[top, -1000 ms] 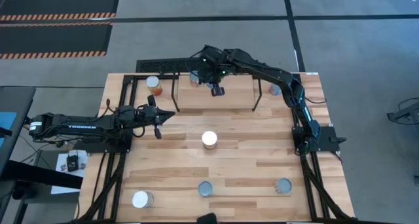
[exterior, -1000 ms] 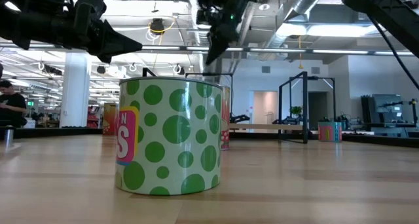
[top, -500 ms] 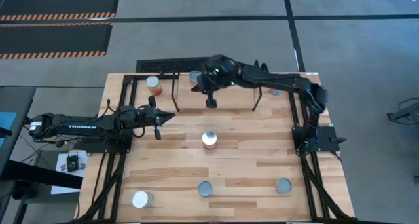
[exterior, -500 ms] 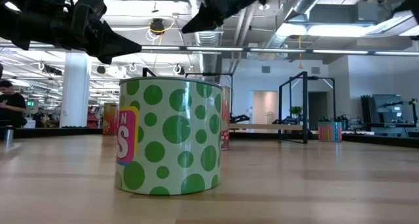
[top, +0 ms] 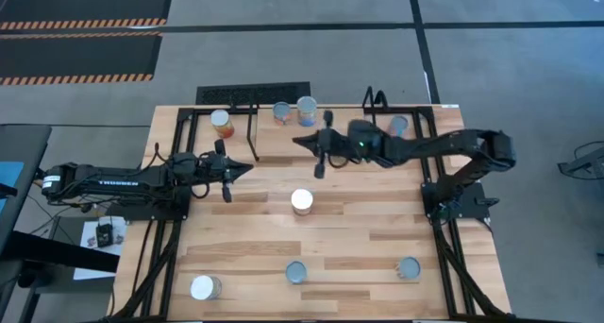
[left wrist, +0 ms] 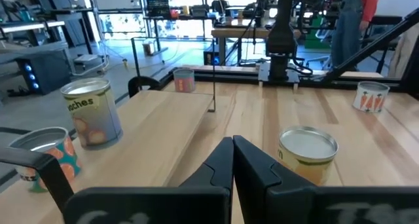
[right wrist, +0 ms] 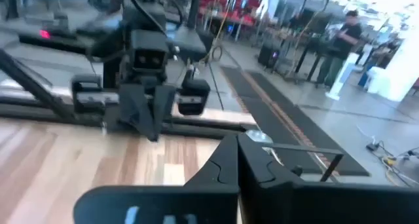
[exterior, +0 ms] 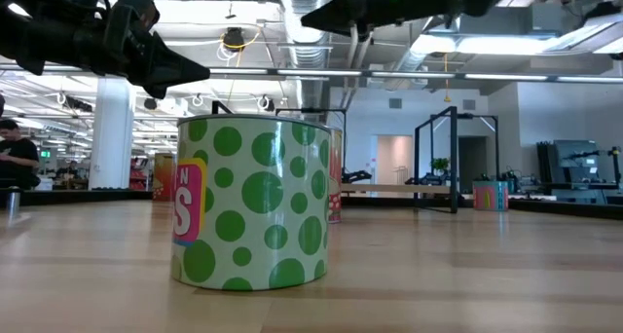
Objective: Pick and place cans onto a shelf
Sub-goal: Put the left canned corn on the shelf
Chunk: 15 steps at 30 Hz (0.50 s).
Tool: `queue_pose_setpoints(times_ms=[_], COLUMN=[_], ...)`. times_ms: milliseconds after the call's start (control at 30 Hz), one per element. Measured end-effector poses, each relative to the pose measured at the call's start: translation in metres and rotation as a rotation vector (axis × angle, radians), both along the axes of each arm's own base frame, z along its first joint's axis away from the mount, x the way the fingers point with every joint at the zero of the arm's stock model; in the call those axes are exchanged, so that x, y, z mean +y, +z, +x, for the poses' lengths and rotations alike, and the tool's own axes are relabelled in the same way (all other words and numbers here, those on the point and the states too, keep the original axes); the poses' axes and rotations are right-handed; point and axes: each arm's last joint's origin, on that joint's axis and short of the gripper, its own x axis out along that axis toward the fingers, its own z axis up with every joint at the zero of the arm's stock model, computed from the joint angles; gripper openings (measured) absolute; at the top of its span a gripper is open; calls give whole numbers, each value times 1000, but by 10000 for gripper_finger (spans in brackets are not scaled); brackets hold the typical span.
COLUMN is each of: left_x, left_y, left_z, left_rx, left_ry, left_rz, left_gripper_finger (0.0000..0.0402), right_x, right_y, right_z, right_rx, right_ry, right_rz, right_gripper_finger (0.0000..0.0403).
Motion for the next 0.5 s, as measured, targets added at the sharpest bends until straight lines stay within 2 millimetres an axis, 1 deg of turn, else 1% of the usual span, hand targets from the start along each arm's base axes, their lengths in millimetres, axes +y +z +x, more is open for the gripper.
queue_pose_setpoints(times_ms=[133, 233, 333, 400, 500], left_x=[-1, -1, -2, -2, -2], left_y=[0, 0, 0, 0, -1], left_z=[0, 0, 0, 1, 1], left_rx=[0, -1, -1, 0, 13], left_ry=[-27, -46, -64, -71, -70], left_rz=[1, 0, 0, 0, -2], left_gripper_finger=[0, 0, 0, 0, 0], right_x=[14, 25, 34, 41, 51], right_y=[-20, -30, -39, -44, -49], right_z=[-15, -26, -36, -38, -37], right_rx=[-80, -195, -261, -262, -210], right_ry=[-5, -5, 27, 81, 182], right_rz=[20, 19, 29, 52, 59], right_gripper_finger=[5, 7, 7, 9, 19])
